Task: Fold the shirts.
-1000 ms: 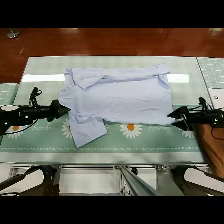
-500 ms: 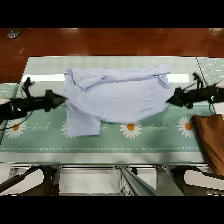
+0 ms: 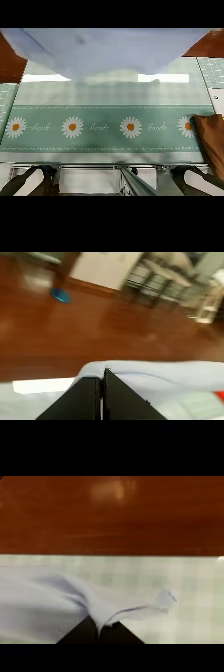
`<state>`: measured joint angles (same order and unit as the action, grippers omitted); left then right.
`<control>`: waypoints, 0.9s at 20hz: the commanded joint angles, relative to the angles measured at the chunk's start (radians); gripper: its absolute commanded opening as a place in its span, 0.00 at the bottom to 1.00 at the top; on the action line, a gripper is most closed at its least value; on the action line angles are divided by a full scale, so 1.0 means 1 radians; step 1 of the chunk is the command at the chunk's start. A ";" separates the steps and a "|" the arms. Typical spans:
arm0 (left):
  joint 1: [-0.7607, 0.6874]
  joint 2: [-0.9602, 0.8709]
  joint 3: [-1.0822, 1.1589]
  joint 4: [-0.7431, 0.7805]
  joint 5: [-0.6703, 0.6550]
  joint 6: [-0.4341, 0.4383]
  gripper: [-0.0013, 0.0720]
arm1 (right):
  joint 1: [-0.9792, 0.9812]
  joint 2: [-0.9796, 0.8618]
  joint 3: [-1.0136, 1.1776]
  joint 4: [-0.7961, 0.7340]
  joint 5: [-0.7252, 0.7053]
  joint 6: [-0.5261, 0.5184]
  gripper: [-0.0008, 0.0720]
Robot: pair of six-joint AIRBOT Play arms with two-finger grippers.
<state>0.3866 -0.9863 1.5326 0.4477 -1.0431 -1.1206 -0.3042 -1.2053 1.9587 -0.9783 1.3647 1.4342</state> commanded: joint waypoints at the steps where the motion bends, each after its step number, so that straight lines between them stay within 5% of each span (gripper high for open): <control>1: 0.008 0.131 0.194 0.398 0.031 -0.160 0.05 | 0.001 0.179 0.094 -0.100 0.029 0.015 0.04; 10: 0.003 0.515 0.196 0.848 -0.081 -0.203 0.05 | 0.001 0.492 -0.021 -0.149 0.133 0.041 0.04; 18: -0.050 0.513 -0.112 0.866 -0.098 -0.272 0.05 | 0.001 0.535 -0.410 -0.122 0.134 0.033 0.04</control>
<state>0.3439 -0.4553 1.5490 1.3125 -1.1347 -1.3640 -0.3042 -0.6697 1.6981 -1.1202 1.4979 1.4750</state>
